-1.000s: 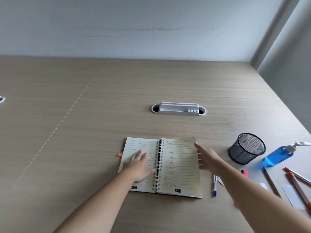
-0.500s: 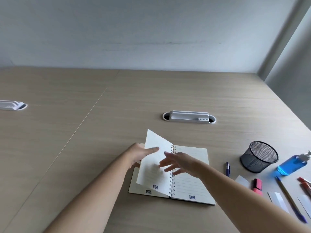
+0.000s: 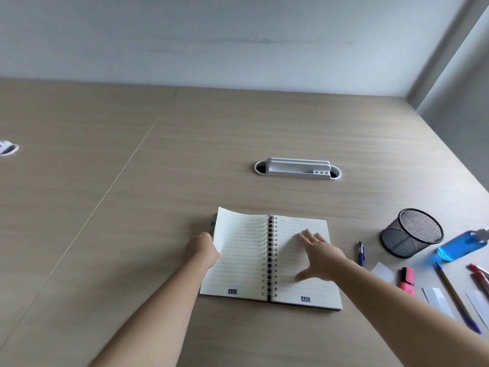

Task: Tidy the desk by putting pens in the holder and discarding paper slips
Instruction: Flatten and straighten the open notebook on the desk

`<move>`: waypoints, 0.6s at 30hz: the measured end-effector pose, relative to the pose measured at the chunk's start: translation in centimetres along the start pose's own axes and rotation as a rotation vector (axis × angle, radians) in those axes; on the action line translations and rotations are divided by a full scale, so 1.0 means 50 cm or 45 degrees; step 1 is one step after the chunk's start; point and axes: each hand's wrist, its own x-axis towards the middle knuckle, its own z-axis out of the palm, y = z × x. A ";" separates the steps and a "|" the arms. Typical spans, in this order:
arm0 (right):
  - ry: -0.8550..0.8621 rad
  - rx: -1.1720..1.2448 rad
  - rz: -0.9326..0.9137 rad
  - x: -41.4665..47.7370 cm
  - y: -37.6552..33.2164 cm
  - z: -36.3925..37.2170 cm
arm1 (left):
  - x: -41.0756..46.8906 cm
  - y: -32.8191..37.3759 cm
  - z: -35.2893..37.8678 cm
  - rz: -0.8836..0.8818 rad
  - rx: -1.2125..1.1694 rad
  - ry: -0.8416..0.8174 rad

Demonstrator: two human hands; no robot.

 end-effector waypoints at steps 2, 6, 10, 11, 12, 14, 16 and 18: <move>-0.001 -0.009 0.000 0.000 -0.003 -0.003 | -0.004 0.016 -0.010 0.030 0.185 0.137; -0.029 -0.053 -0.017 0.000 -0.005 -0.008 | -0.011 0.066 -0.013 0.501 0.635 0.082; -0.025 -0.065 -0.037 0.005 -0.002 -0.006 | -0.014 0.122 0.024 0.833 0.736 -0.394; -0.020 -0.072 -0.042 0.007 -0.001 -0.004 | -0.010 0.132 0.036 0.851 0.790 -0.441; -0.014 -0.082 -0.046 0.009 -0.001 -0.002 | -0.007 0.137 0.045 0.857 0.846 -0.463; 0.005 -0.091 -0.055 0.013 0.003 0.003 | 0.002 0.142 0.058 0.850 0.924 -0.470; 0.019 -0.087 -0.064 0.015 0.005 0.007 | 0.007 0.141 0.064 0.843 0.942 -0.447; 0.028 -0.087 -0.078 0.015 0.003 0.006 | 0.009 0.136 0.064 0.841 0.917 -0.425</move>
